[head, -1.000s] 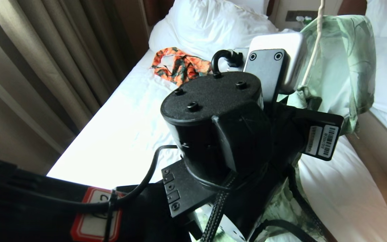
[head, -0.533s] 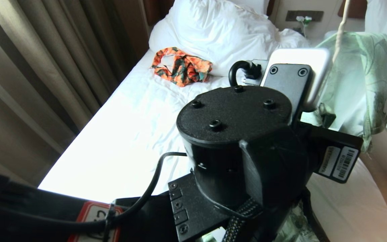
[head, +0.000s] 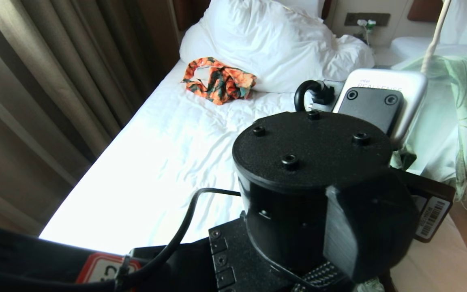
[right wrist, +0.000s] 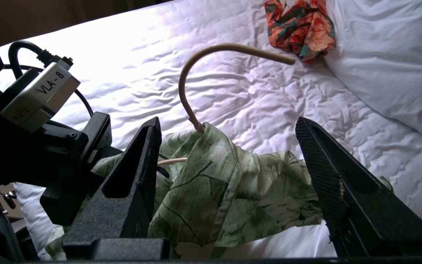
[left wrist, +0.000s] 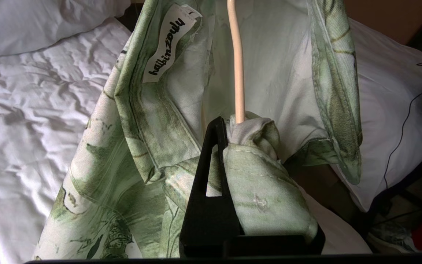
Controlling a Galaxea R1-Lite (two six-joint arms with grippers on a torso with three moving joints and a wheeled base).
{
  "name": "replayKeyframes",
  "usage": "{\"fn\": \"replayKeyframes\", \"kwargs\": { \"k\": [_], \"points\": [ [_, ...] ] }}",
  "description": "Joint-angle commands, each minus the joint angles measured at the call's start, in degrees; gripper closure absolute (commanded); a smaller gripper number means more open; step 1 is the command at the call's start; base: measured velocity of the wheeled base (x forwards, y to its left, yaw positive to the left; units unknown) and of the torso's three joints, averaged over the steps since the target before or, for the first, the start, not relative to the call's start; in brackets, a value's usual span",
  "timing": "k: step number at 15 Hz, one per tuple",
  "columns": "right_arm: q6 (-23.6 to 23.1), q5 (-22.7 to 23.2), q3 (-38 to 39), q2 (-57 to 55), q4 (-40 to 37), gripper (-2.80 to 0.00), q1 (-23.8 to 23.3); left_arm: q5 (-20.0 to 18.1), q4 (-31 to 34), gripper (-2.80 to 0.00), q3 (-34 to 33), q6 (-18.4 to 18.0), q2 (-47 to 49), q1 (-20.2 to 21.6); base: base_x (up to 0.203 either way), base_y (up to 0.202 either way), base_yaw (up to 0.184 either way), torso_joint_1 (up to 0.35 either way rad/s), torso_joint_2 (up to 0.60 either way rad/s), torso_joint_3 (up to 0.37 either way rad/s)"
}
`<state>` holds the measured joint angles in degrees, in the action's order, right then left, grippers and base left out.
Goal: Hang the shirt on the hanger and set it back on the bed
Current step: Take the clothes hanger out of the clothes
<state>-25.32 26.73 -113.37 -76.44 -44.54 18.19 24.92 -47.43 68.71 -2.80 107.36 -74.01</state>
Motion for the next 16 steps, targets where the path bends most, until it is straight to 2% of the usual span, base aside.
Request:
{"fn": "replayKeyframes", "kwargs": {
  "k": [1,4,7,8,14,16],
  "points": [
    [-0.8,0.1,0.1,-1.6,-0.1,-2.8,2.7,0.2,0.7,0.0,-0.1,0.0,-0.3,0.0,0.0,0.0,0.0,0.0,0.0,0.0],
    [-0.9,-2.1,0.5,-3.9,0.1,-2.8,6.3,0.2,0.7,0.0,0.0,0.0,-0.5,0.0,0.0,0.0,0.0,0.0,0.0,0.0],
    [-0.6,-9.6,0.5,-8.3,4.1,-2.8,12.2,0.2,0.7,0.0,-0.2,0.0,-0.6,0.0,0.0,0.0,0.0,0.0,0.0,0.0],
    [-0.5,-11.4,0.5,-9.1,4.9,0.0,13.3,0.2,0.8,0.0,-0.2,0.0,-0.7,0.0,0.0,0.0,0.0,0.0,0.0,0.0],
    [0.9,-12.9,0.6,-10.2,5.1,0.0,15.8,0.3,0.8,0.0,-0.3,0.0,-1.6,0.0,0.0,0.0,0.0,0.0,0.0,0.0],
    [2.9,-14.3,0.6,-10.7,6.4,0.0,16.8,1.2,0.9,0.0,-0.3,0.0,-1.7,0.0,0.0,0.0,0.0,0.0,0.0,0.0]
  ]
}}
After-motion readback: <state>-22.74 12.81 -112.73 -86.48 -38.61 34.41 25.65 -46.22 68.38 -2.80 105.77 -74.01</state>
